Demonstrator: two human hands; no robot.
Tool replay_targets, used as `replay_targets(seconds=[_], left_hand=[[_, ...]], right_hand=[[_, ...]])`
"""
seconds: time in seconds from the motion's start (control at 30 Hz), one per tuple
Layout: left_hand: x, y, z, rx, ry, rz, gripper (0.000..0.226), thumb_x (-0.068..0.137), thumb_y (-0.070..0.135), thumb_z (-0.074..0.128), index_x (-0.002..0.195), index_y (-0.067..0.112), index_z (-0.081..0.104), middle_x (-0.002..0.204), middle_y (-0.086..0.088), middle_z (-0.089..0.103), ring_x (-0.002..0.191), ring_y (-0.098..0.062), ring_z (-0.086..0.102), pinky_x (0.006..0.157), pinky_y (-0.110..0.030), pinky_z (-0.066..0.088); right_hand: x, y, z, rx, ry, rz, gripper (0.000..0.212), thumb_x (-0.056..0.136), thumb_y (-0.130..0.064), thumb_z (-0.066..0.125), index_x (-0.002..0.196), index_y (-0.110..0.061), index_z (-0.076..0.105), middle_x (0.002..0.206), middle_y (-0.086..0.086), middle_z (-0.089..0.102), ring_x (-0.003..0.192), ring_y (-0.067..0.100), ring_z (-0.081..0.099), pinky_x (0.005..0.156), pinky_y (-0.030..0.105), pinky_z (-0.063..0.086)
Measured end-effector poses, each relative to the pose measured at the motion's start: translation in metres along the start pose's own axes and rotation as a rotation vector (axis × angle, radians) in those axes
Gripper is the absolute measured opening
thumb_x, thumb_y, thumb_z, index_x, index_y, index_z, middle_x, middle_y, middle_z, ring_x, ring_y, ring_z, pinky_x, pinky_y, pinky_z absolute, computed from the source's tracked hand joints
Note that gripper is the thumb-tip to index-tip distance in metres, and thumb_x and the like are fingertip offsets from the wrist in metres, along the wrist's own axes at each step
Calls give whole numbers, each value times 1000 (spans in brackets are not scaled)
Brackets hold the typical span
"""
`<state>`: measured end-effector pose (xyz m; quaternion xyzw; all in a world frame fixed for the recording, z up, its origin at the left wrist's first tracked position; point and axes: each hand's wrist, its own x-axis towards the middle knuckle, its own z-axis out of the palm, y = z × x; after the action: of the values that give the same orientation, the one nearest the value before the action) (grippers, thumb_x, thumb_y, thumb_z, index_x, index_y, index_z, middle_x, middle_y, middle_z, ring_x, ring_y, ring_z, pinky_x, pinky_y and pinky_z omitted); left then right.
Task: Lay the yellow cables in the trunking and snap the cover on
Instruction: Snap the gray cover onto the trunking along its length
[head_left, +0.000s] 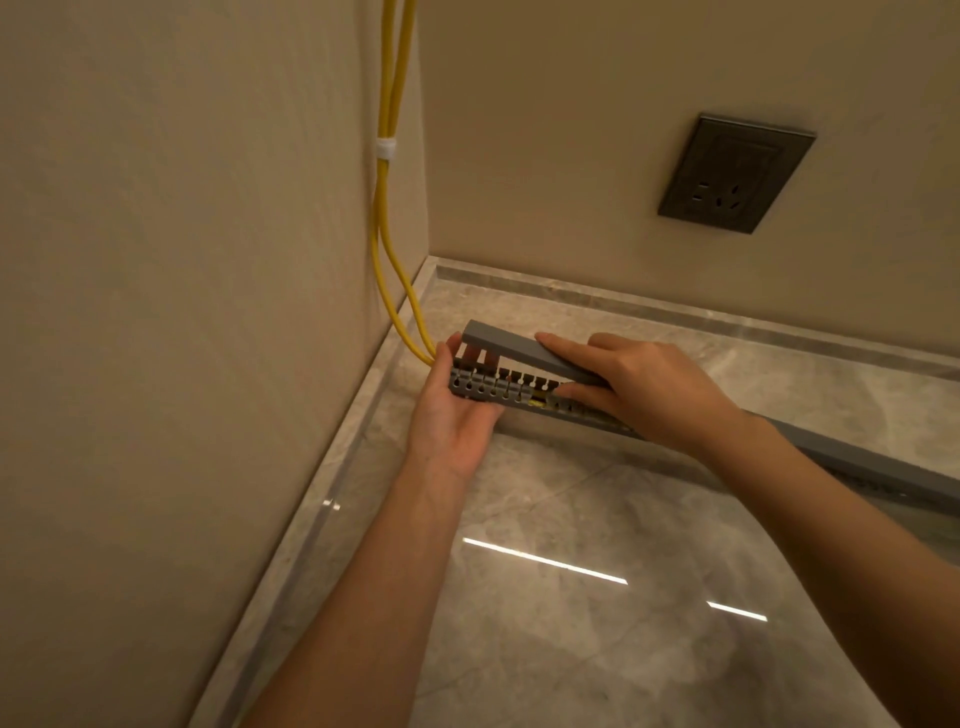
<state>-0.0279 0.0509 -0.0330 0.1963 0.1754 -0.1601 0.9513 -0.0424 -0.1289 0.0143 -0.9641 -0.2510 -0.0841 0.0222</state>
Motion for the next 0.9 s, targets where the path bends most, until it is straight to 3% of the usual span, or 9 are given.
replay_targets(seconds=[0.17, 0.27, 0.4, 0.57, 0.7, 0.9], left_hand=[[0, 2, 6, -48, 1, 14, 33, 97, 28, 43, 126, 14, 51, 125, -11, 56, 114, -26, 55, 94, -47, 45], [-1, 2, 7, -69, -15, 22, 22, 97, 27, 43, 111, 14, 55, 110, -7, 58, 101, -23, 56, 79, -45, 48], [-3, 2, 6, -57, -22, 25, 27, 96, 27, 43, 118, 14, 52, 108, -7, 57, 98, -21, 56, 84, -44, 47], [-2, 4, 8, -96, -8, 29, 26, 98, 30, 38, 102, 11, 56, 104, -10, 56, 96, -23, 54, 96, -47, 41], [-2, 6, 9, -113, -6, 18, 34, 99, 37, 34, 104, 11, 55, 103, -11, 56, 91, -24, 56, 87, -46, 46], [-3, 6, 10, -73, -14, 3, 35, 100, 36, 32, 103, 10, 56, 103, -14, 61, 95, -29, 59, 91, -50, 44]], right_hand=[[3, 1, -2, -78, 17, -15, 46, 92, -44, 40, 136, -29, 42, 94, 0, 58, 76, 15, 49, 52, 27, 33], [5, -2, 2, 80, 4, 4, 40, 93, -39, 45, 130, -27, 49, 97, 1, 57, 83, 15, 49, 60, 30, 40], [6, -4, 5, 223, -21, 37, 40, 92, -39, 47, 130, -25, 49, 102, -1, 58, 77, 10, 49, 62, 29, 45], [11, -9, 3, 335, -55, -11, 38, 92, -34, 51, 127, -20, 52, 103, 2, 62, 82, 15, 55, 72, 36, 50], [13, -9, 3, 365, -67, -30, 35, 94, -31, 48, 127, -20, 52, 105, 4, 66, 88, 18, 59, 77, 40, 49], [14, -2, -2, 305, -50, -44, 38, 96, -31, 43, 131, -19, 48, 107, 5, 65, 91, 21, 59, 76, 33, 46]])
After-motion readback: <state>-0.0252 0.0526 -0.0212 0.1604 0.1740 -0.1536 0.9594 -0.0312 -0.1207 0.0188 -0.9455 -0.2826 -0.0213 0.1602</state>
